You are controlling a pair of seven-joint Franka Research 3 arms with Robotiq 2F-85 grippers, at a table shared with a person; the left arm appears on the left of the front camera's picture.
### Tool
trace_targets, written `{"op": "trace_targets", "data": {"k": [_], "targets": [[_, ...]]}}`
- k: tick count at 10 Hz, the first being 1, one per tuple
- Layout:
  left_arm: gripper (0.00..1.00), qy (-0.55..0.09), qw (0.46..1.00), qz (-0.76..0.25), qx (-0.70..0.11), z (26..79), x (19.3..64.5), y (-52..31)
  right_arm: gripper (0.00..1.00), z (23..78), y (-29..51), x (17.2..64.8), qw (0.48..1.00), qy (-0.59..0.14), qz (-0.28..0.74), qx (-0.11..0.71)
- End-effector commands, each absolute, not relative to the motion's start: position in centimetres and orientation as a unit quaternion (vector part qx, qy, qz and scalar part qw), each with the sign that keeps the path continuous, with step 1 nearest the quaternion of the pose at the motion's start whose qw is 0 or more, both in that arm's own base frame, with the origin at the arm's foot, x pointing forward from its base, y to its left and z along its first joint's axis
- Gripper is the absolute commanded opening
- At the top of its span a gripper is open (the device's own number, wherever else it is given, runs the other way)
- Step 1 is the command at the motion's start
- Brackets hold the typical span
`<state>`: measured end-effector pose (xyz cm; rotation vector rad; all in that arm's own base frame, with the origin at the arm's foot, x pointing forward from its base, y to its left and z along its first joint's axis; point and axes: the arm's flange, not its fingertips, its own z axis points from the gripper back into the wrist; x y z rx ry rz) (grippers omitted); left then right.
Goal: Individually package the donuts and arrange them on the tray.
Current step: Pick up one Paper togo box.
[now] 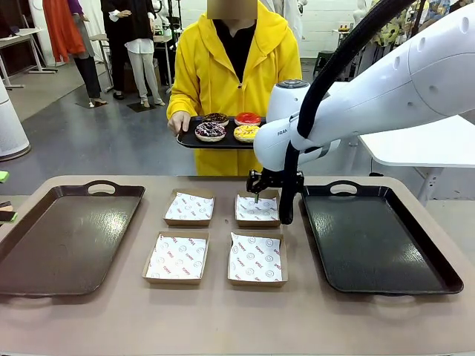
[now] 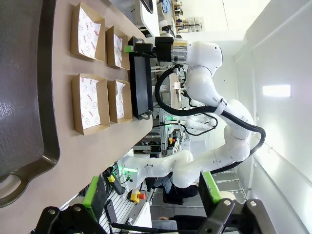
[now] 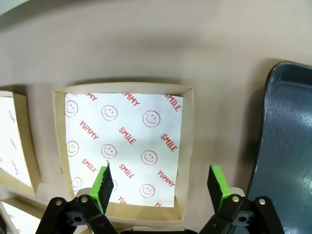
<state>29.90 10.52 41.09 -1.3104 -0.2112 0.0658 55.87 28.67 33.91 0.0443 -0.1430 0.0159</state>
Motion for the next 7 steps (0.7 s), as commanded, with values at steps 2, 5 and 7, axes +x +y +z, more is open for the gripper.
{"op": "trace_targets", "data": {"k": [2, 5, 7], "targets": [[1.0, -0.103, 0.783, 0.037, -0.612, 41.34, 30.04, 10.58, 0.45, 33.57, 27.84, 56.3, 0.997, -0.075, 0.004, 0.014], [1.0, -0.103, 0.783, 0.037, -0.612, 41.34, 30.04, 10.58, 0.0, 33.27, 27.4, 56.33, 0.998, -0.067, 0.002, 0.014], [1.0, -0.103, 0.783, 0.037, -0.612, 41.34, 30.04, 10.58, 0.12, 33.18, 27.2, 56.35, 0.998, -0.064, 0.0, 0.016]]}}
